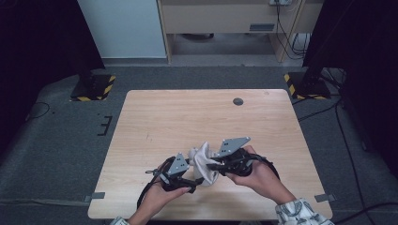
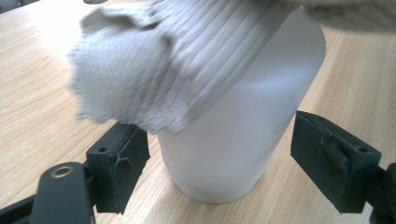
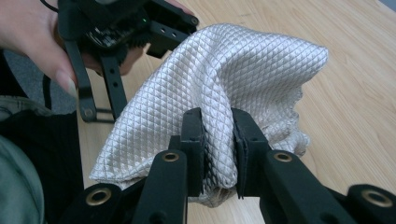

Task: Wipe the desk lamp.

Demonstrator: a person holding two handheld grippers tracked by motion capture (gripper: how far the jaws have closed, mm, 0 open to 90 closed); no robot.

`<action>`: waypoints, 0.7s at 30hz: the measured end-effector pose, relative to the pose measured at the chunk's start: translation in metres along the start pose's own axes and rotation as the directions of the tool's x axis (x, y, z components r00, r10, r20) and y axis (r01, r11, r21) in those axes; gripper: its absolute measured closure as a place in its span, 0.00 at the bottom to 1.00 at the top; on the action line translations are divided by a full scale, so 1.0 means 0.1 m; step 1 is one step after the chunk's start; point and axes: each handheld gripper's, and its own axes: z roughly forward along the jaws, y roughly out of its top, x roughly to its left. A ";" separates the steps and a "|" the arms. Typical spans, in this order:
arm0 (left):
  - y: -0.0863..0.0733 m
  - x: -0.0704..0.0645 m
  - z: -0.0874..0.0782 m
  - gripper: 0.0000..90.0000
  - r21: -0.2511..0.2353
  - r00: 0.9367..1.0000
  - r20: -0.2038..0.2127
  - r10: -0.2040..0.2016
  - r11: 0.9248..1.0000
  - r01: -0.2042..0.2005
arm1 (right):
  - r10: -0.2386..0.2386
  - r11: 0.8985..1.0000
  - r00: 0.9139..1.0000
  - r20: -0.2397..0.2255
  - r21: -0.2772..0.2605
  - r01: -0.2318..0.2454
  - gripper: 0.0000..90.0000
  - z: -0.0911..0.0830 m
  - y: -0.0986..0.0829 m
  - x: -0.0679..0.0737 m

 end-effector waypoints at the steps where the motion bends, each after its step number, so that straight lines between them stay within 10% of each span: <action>1: 0.00 0.00 0.00 0.21 0.000 1.000 -0.001 0.002 1.000 -0.002 | 0.004 1.000 1.000 0.004 0.001 -0.004 0.85 -0.01 -0.02 -0.01; 21: -0.01 -0.01 0.01 0.23 0.014 1.000 -0.005 0.011 1.000 -0.011 | 0.041 0.999 0.996 0.076 0.026 -0.043 0.85 0.14 0.13 -0.28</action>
